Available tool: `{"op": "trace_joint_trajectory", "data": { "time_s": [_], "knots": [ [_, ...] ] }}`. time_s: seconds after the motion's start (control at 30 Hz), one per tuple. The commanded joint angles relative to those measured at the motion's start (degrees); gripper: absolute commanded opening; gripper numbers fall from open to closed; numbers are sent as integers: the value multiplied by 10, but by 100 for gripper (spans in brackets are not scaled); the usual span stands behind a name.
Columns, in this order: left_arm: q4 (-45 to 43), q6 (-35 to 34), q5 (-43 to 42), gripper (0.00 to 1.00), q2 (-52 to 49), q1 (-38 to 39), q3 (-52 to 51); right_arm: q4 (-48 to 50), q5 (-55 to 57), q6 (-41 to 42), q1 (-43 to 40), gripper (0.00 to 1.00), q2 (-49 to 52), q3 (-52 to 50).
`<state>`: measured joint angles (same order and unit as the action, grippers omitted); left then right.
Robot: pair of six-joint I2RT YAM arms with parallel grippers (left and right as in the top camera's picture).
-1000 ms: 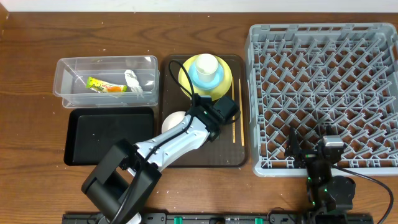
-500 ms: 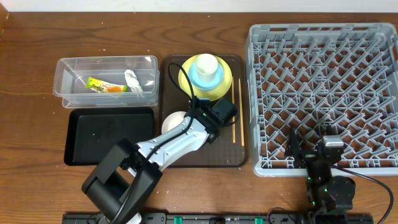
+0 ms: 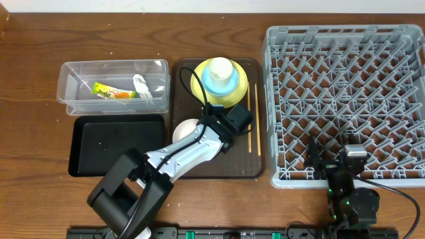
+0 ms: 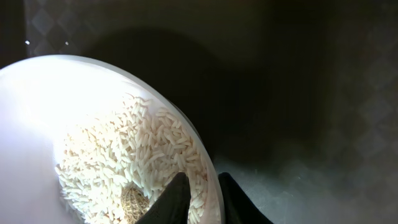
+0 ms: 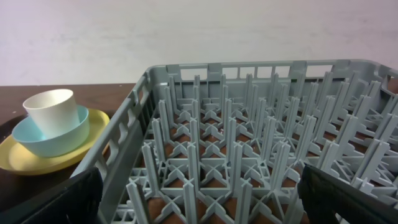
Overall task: Sort waste into correct bins and load items into the dishwasher rack
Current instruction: 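Grip the white bowl rim with left gripper and tilt it up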
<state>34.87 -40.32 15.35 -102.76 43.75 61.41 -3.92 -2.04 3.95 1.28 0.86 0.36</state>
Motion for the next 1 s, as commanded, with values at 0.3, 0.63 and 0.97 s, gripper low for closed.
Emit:
{"op": "trace_joint_trajectory", "data": {
  "time_s": [0.3,0.63,0.97],
  "knots": [
    [10,-3,3,18,18,-2,-1,-3,1,7,-5,99,-1,0],
    [10,-5,1,8,16,1,-4,-2,1,7,-5,99,-1,0],
    [22,-5,1,6,22,1,-3,-2,1,7,-5,99,-1,0]
  ]
}}
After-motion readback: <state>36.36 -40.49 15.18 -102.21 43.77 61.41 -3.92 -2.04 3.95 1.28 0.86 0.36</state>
